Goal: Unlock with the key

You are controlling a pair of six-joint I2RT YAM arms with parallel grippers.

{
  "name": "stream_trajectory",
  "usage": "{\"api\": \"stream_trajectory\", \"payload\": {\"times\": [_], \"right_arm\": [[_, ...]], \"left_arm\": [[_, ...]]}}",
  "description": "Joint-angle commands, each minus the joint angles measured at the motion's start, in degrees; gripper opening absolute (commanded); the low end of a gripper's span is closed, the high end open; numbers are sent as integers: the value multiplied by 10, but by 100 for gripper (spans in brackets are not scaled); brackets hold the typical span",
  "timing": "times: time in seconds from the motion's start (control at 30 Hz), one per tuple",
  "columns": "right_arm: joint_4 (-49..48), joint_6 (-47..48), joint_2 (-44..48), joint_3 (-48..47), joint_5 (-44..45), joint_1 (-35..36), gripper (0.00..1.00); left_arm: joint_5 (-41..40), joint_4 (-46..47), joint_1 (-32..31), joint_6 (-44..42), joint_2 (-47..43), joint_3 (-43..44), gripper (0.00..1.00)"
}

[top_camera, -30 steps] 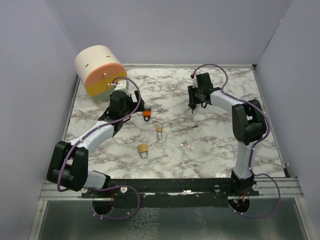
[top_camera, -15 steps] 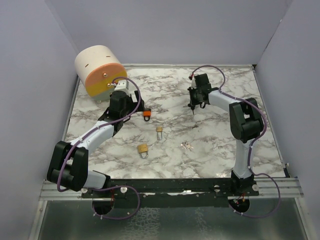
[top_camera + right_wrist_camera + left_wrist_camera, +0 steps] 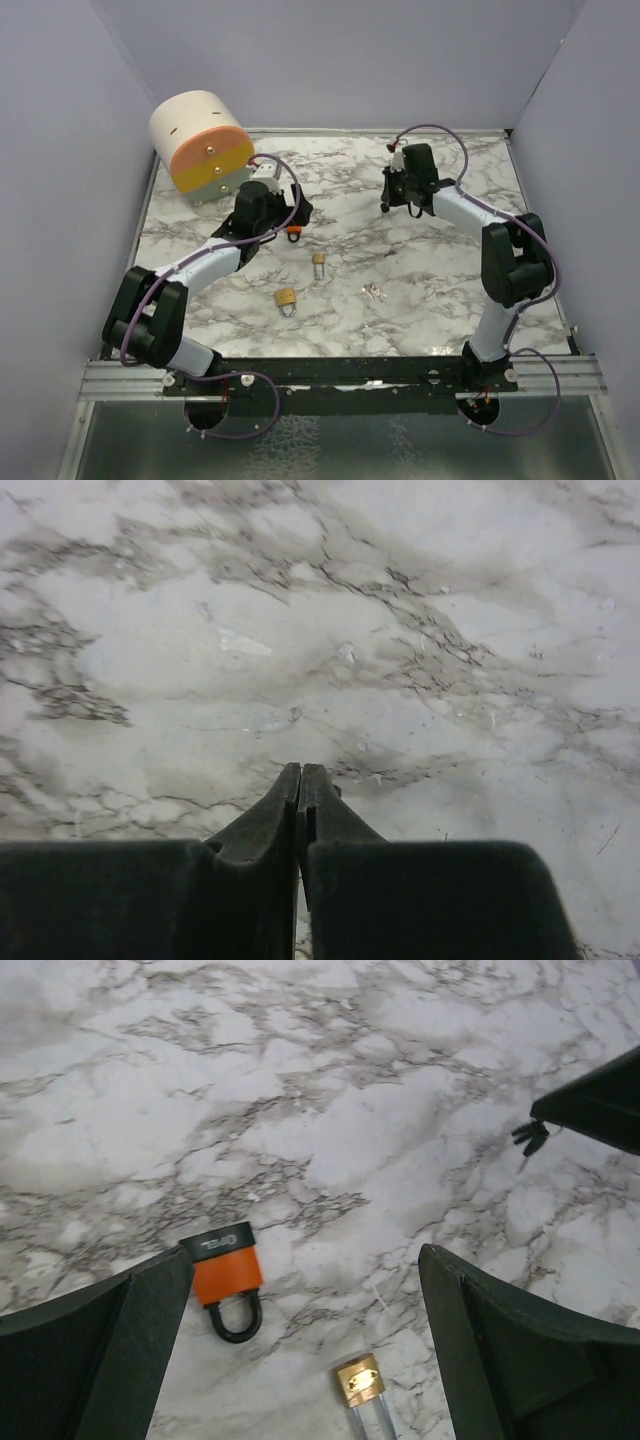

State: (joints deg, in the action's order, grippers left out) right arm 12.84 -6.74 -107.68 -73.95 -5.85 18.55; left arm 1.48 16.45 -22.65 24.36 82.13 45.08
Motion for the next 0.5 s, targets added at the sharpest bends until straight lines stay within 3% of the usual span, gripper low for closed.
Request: {"api": "stream_trajectory", "payload": {"times": [0.0, 0.47], "right_arm": [[-49, -24, 58, 9, -62, 0, 1], [-83, -21, 135, 46, -175, 0, 1]], "left_arm": [[79, 83, -25, 16, 37, 30, 99], [152, 228, -65, 5, 160, 62, 93]]}}
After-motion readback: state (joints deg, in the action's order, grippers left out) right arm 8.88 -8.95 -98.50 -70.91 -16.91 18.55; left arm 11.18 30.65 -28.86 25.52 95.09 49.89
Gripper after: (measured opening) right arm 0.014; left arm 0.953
